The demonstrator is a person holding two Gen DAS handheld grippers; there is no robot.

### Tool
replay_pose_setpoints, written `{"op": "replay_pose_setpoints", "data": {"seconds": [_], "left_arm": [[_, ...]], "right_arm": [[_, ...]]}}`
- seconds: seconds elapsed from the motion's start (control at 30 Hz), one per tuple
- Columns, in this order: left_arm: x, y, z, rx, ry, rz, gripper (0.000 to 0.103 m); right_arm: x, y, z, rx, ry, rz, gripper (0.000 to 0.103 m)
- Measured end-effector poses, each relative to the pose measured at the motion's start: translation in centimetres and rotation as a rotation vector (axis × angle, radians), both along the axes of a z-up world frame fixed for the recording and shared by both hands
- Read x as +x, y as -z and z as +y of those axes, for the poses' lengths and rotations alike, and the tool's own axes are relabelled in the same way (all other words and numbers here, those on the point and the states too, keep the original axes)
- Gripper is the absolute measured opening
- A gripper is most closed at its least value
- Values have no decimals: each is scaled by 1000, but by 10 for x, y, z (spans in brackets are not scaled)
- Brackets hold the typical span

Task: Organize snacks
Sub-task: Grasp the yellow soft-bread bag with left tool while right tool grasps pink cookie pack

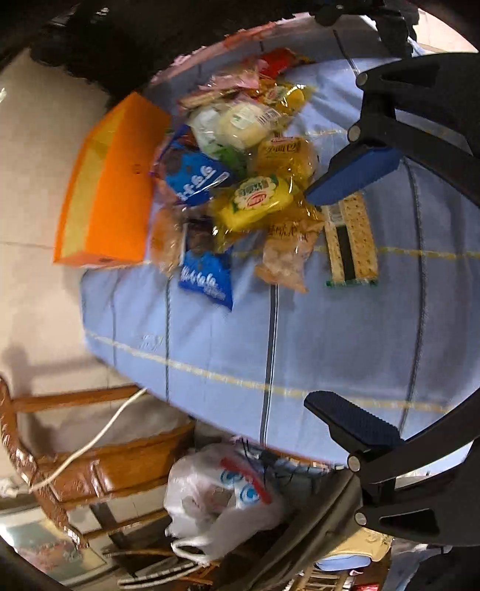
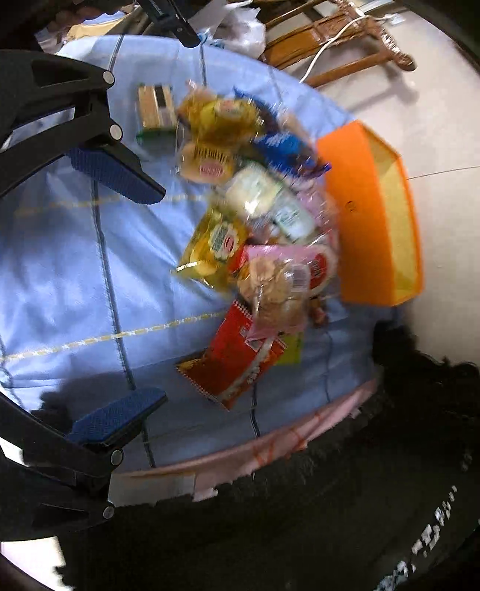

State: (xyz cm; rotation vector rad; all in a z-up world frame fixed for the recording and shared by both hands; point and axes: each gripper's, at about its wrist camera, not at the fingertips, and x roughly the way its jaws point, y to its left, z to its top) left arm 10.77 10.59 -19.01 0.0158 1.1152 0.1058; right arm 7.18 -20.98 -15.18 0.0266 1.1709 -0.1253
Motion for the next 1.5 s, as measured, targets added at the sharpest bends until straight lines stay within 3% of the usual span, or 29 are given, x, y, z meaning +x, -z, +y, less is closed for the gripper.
{"op": "replay_pose_setpoints", "data": {"seconds": [0.23,0.37,0.4,0.43,0.47,0.6,0.73,0.87,1.03,1.13,1.37,1.5], "left_arm": [[52,24,-80,3,92,-32,99],[81,57,-110,-1,88,3,99],[85,65,-113,-9,84,14,98],[88,72,-114,-9,77,29,90],[91,81,-114,-30,68,50,84],[90,88,-98,-158,6,18,83],[82,88,-95,-183,19,-9,79],[77,86,-86,-259,2,-6,61],[77,88,-65,-305,-35,-6,59],[73,86,-56,-392,-56,-20,39],[71,85,-48,-416,-89,6,34],[63,57,-55,-376,-13,-43,34]], "right_arm": [[59,29,-12,0,-54,19,99],[78,35,-26,5,-59,29,99],[81,37,-31,0,-58,36,99],[83,39,-35,-2,-57,40,99],[84,41,-40,-3,-53,45,99],[87,45,-55,1,-30,60,99],[90,49,-59,20,-23,72,99],[90,53,-54,30,-38,79,99],[87,56,-48,33,-54,87,99],[85,57,-48,31,-53,91,99],[85,55,-50,29,-49,83,99],[92,51,-48,3,-61,57,99]]}}
